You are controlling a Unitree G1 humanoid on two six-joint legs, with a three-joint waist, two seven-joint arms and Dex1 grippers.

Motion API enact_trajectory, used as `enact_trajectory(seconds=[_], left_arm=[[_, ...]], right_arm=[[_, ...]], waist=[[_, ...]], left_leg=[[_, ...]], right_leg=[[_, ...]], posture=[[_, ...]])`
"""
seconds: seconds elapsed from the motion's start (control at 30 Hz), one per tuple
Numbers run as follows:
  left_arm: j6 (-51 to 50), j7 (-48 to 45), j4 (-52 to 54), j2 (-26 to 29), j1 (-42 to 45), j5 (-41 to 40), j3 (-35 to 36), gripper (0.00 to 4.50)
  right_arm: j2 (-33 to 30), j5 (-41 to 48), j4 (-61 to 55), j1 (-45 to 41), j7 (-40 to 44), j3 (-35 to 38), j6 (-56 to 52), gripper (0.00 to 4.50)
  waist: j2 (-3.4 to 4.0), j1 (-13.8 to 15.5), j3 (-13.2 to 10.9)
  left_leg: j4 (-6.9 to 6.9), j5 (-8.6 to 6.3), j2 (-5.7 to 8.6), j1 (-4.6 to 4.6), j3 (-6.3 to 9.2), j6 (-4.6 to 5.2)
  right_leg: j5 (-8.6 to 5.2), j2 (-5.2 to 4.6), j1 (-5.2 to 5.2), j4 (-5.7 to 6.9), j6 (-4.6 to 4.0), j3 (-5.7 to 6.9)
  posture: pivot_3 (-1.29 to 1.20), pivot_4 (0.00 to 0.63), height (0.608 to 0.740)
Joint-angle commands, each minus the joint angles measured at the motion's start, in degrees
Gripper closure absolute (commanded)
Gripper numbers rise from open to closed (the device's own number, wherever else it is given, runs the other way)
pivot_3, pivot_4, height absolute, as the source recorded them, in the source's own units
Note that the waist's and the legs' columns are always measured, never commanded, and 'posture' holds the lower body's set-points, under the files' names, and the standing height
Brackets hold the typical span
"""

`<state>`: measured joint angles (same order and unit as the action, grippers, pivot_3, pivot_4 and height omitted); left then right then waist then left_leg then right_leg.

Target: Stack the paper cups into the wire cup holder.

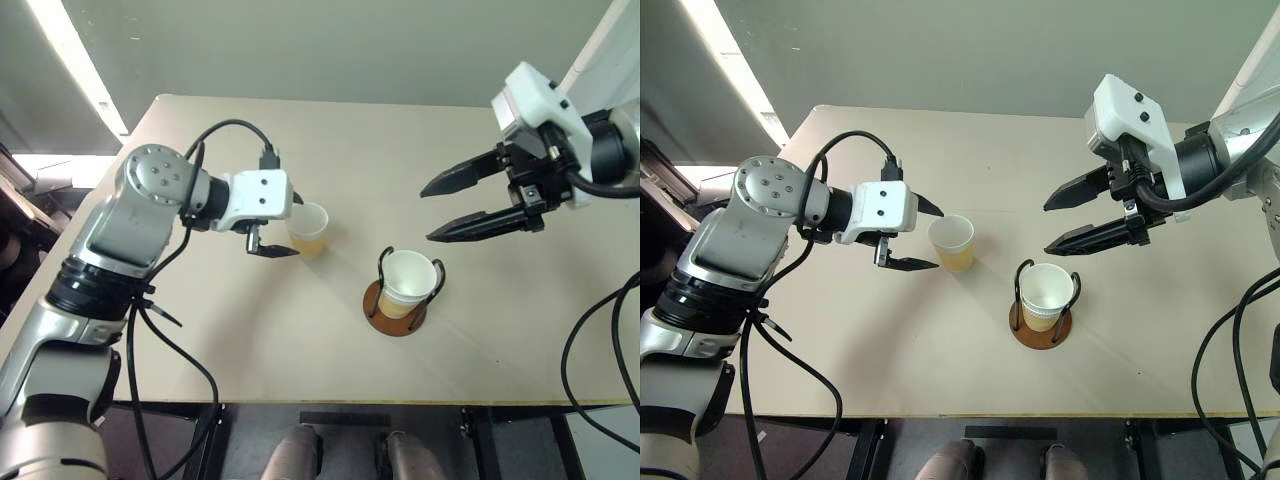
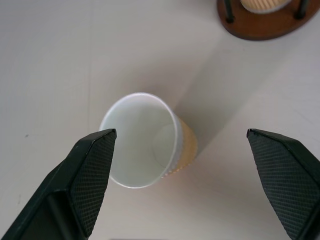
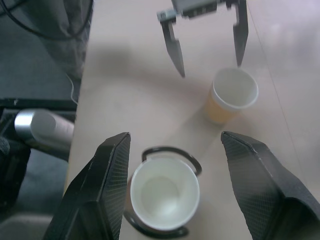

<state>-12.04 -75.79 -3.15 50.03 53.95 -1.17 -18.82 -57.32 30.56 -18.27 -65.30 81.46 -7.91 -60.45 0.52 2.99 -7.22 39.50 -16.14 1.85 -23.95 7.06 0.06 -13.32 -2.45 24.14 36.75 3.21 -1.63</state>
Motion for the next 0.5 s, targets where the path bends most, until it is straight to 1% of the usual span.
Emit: enact_trajectory(seconds=[0.03,0.23,0.5], left_arm=[[3.5,0.2,-2.3,-1.3,2.8,3.2,-0.7,0.00],[8.1,0.6,-7.6,-3.9,4.9,7.9,-2.4,0.00],[10.3,-0.4,-10.9,-6.5,5.6,11.0,-3.3,0.00]], right_arm=[[-0.4,3.0,-2.0,0.1,-2.4,3.6,-1.3,1.54],[-1.3,5.8,-3.0,0.4,-4.9,4.1,-2.8,1.54],[-1.7,8.9,-3.5,1.2,-7.1,5.6,-3.0,1.54]], waist=[[-0.01,0.1,0.0],[0.00,0.1,0.0],[-0.01,0.1,0.0]], left_leg=[[0.00,0.00,0.01,0.00,0.00,0.00],[-0.03,0.00,0.01,0.00,0.00,0.00],[-0.07,0.00,0.01,-0.04,0.00,0.00]], right_leg=[[0.00,0.00,0.00,-0.01,0.00,0.00],[0.01,-0.02,0.02,0.01,0.01,0.00],[0.01,-0.02,0.05,-0.01,0.01,0.00]], posture=[[0.00,0.150,0.740],[0.00,0.150,0.740],[0.00,0.150,0.740]])
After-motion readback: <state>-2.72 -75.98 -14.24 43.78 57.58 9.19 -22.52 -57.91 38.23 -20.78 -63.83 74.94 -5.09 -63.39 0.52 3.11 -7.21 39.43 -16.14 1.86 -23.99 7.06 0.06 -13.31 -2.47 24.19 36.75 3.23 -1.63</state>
